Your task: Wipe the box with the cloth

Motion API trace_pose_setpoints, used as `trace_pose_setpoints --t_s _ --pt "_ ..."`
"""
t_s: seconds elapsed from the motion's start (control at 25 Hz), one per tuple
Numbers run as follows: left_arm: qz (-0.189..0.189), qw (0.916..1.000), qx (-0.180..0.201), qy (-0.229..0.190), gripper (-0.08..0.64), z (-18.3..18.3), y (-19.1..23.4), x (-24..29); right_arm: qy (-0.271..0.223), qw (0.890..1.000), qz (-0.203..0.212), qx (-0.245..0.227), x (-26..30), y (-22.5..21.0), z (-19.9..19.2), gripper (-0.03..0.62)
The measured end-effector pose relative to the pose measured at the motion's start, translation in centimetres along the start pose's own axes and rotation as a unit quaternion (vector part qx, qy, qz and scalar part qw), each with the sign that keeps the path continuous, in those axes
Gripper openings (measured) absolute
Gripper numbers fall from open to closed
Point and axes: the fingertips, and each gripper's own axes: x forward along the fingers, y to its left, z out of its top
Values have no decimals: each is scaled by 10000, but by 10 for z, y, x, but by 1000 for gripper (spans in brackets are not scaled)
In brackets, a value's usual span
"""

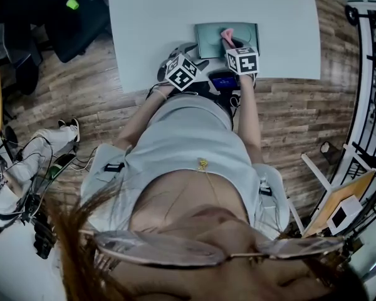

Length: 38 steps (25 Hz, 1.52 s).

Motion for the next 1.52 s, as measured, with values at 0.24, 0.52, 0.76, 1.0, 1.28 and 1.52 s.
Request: trace_pose_setpoints --t_s 0.24,0.52,0.76,1.0,1.28,1.52 --pt "-10 10000 -22 -19 291 -1 1 -1 76 9998 144 -95 7 15 2 37" --pt "-35 10000 -20 -11 291 -3 7 -1 204 9994 161 -219 19 30 7 37" --pt "-47 10000 4 -14 291 -4 8 0 166 9990 385 -125 24 48 7 37" --pt "-80 10000 -2 -20 291 -5 5 1 100 9987 419 -254 26 63 7 37" --pt "-137 9999 -59 -32 291 -5 1 0 29 9969 714 -340 29 88 8 37" --pt "-108 9999 -35 -31 291 -6 2 -1 -19 9965 754 -348 30 91 9 37"
